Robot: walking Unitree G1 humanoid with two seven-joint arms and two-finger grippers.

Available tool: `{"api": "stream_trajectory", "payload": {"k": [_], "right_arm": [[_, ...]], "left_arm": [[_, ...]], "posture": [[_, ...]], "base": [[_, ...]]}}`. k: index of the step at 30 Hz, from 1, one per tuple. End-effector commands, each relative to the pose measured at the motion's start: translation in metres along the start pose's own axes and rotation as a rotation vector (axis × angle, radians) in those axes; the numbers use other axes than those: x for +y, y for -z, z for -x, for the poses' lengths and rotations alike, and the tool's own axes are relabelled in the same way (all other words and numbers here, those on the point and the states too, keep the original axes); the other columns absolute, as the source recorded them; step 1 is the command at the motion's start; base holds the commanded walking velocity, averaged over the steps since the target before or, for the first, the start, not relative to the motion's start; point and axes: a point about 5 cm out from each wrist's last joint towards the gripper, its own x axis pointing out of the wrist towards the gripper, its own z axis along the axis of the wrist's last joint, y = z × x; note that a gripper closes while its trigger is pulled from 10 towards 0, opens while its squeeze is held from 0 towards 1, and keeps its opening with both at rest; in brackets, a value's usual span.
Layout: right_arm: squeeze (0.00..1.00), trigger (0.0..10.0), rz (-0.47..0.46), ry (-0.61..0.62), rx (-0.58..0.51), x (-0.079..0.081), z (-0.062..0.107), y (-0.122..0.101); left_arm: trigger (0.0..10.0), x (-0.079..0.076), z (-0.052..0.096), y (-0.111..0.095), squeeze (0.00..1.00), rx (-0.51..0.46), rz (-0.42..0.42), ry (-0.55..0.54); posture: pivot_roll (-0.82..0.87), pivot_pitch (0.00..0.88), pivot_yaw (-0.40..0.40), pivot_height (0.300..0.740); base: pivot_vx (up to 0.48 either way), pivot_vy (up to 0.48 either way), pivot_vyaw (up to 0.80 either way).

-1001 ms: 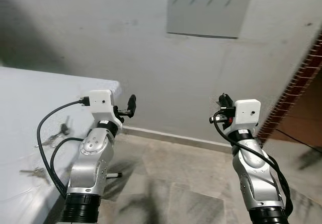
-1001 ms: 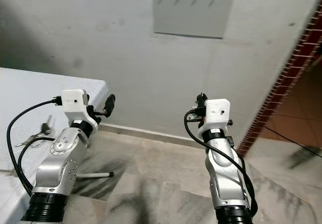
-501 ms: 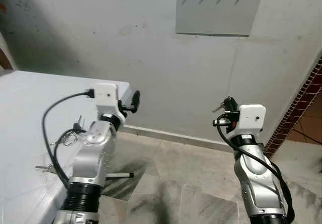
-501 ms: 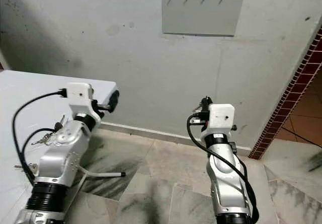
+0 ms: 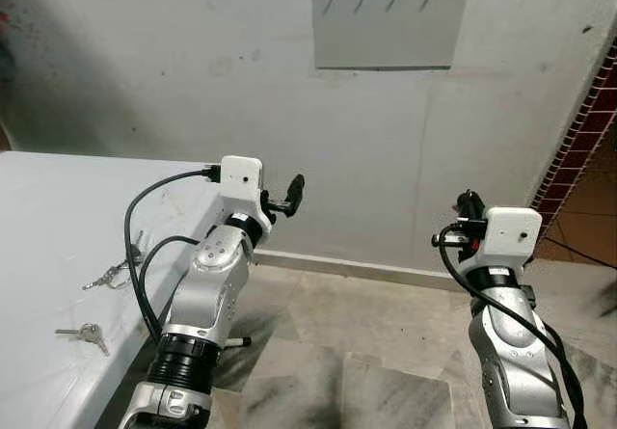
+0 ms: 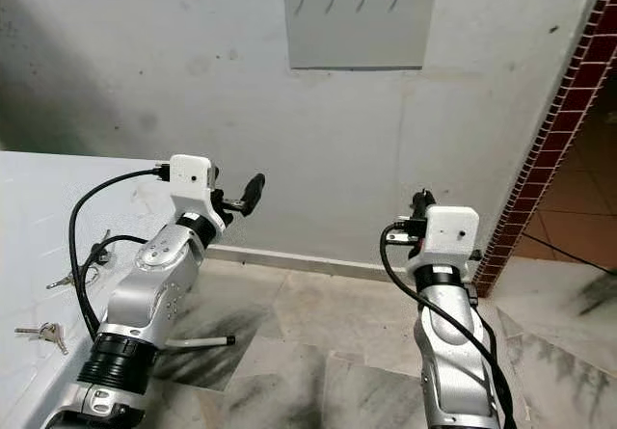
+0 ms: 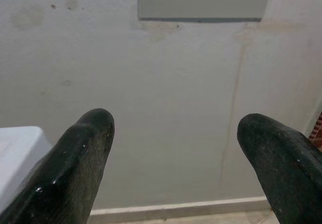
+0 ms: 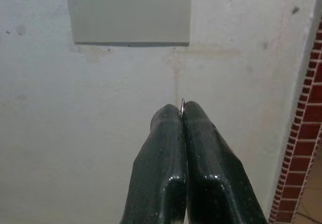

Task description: Hang keys on a hook

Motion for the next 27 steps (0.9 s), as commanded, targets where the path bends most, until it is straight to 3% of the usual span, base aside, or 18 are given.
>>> {"api": "stream_trajectory", "payload": {"k": [1,9,27], "right_arm": [[0.00,10.0,-0.003,-0.038,-0.023,0.007,-0.007,-0.007],[0.00,10.0,-0.012,-0.088,-0.020,0.016,-0.016,-0.008],[0.00,10.0,-0.032,-0.128,-0.016,0.024,-0.021,-0.008]], "left_arm": [[10.0,0.014,0.000,-0.007,0.00,-0.024,-0.002,-0.038],[10.0,0.023,0.009,-0.006,0.00,-0.041,0.033,-0.085],[10.0,0.029,0.016,-0.006,0.00,-0.048,0.041,-0.109]], "posture": [[-0.11,0.014,0.087,0.732],[-0.05,0.003,0.035,0.732],[-0.02,0.000,0.006,0.732]], "base": [[0.000,0.000,0.00],[0.000,0.000,0.00],[0.290,0.000,0.00]]}}
